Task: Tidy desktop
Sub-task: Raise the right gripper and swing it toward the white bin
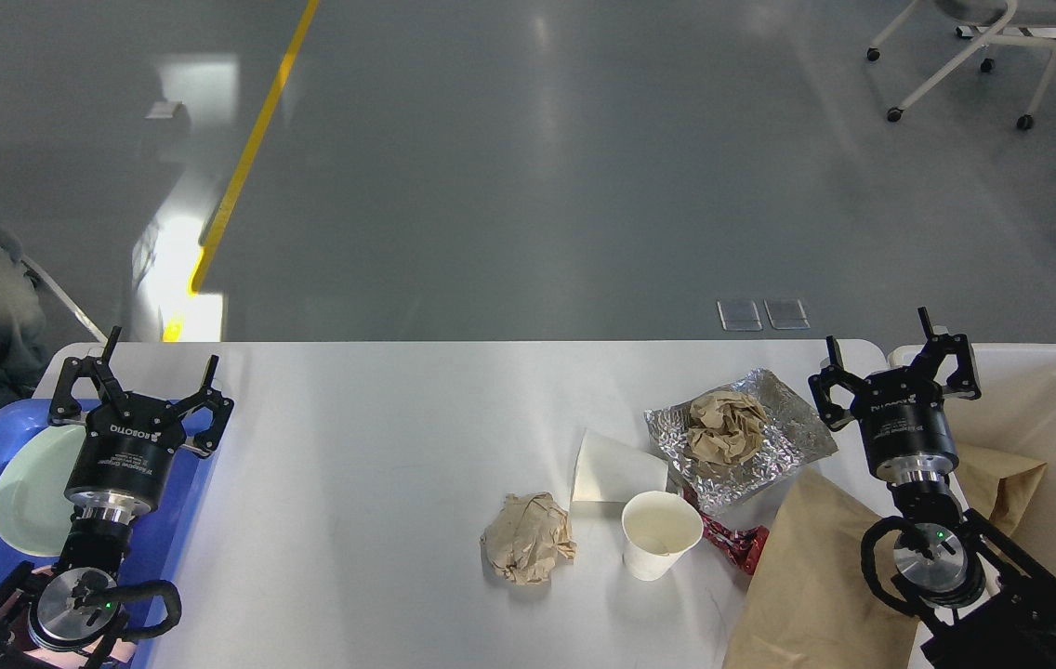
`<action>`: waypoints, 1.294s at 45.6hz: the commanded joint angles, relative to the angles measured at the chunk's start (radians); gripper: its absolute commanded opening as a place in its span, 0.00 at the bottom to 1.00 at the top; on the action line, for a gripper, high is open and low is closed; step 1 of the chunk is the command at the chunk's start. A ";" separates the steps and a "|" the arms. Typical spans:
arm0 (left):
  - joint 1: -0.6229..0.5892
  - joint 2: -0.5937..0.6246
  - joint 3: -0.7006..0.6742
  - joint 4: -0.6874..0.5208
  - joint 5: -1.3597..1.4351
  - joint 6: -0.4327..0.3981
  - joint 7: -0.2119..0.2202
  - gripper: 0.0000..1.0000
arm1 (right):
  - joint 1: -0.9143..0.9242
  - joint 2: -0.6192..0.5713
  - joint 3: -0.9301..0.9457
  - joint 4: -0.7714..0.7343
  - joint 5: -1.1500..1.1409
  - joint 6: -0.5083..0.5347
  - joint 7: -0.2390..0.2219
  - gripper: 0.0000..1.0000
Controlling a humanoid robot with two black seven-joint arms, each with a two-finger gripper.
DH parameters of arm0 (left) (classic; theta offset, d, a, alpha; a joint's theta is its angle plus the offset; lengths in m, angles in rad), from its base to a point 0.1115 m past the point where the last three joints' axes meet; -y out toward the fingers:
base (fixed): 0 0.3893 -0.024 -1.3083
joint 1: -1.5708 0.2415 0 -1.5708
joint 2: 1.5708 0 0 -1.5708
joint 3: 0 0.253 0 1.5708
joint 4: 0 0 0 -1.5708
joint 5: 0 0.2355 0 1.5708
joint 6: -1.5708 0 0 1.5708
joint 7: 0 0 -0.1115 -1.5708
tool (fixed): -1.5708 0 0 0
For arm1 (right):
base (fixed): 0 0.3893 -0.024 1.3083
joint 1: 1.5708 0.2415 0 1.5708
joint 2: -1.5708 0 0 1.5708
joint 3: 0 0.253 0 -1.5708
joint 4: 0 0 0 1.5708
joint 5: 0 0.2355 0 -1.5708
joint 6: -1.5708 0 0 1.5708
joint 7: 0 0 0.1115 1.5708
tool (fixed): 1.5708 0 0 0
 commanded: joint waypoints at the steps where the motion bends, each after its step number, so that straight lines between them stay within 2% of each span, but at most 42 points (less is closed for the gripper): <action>1: 0.000 0.001 0.000 0.000 0.000 0.000 0.000 0.97 | 0.003 -0.020 -0.006 -0.002 -0.002 -0.006 -0.002 1.00; 8: 0.000 0.000 0.000 0.000 0.000 0.000 0.000 0.97 | 0.001 -0.023 -0.006 -0.017 -0.003 -0.009 -0.007 1.00; 15: 0.000 0.001 0.000 0.000 0.000 0.000 0.000 0.97 | 0.003 -0.039 -0.006 -0.014 0.000 -0.011 -0.062 1.00; 30: 0.000 0.000 0.000 0.000 0.000 0.000 -0.002 0.97 | 0.021 -0.059 0.001 -0.003 0.002 0.000 -0.064 1.00; 33: 0.000 0.000 0.000 0.000 0.000 -0.001 0.000 0.97 | 0.018 -0.097 -0.048 -0.003 0.000 0.012 -0.064 1.00; 42: 0.000 0.000 0.000 0.001 0.000 0.000 -0.002 0.97 | 0.153 -0.243 -0.330 -0.016 -0.002 0.017 -0.056 1.00; 48: 0.000 0.001 0.000 0.000 0.000 0.000 0.000 0.97 | 0.282 -0.345 -0.625 -0.003 -0.002 0.034 -0.054 1.00; 59: 0.000 0.000 0.000 0.000 0.000 0.000 0.000 0.97 | 0.671 -0.471 -1.221 -0.009 -0.005 0.063 -0.056 1.00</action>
